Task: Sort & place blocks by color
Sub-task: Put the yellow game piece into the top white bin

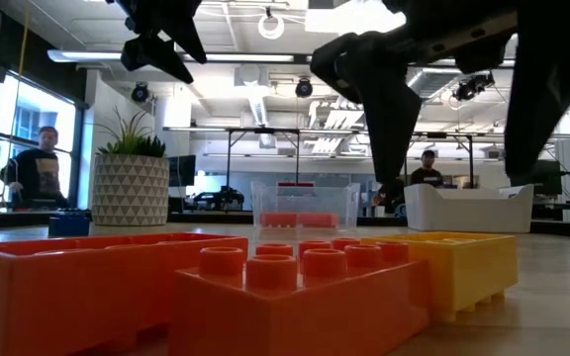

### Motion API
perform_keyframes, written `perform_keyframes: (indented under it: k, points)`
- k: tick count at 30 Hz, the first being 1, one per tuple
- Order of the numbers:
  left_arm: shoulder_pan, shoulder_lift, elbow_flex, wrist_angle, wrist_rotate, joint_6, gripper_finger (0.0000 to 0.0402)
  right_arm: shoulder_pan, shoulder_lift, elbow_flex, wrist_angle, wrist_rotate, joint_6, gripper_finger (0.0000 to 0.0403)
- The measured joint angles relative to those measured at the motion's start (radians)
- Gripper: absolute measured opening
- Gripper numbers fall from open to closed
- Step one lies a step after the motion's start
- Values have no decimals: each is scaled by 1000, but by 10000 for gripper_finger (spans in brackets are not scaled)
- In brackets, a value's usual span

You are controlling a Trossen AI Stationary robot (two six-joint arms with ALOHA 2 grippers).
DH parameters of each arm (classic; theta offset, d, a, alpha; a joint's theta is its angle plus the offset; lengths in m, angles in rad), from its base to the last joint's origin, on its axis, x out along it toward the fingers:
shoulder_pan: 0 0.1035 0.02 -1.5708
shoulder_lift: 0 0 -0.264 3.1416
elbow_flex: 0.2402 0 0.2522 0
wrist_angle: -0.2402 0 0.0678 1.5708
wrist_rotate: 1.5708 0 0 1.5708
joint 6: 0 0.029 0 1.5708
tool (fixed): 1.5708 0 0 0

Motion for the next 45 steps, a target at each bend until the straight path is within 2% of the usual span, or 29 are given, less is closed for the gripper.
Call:
perform_keyframes:
  k: [9,16,20,27,36,45]
  points:
    - [0,41,-1,-3,-5,-1,219,16,67,0,65,-7,4,272]
    - [-8,77,-1,-2,-4,6,219,15,116,0,84,20,83,268]
    - [-8,83,-1,-2,0,6,219,16,127,4,86,17,121,229]
    - [-8,84,-1,-7,0,6,219,15,128,8,83,13,158,110]
    - [-8,84,-1,-13,7,11,219,-9,105,4,3,30,240,109]
    - [-8,84,-1,-20,6,107,219,-64,70,2,-110,79,376,109]
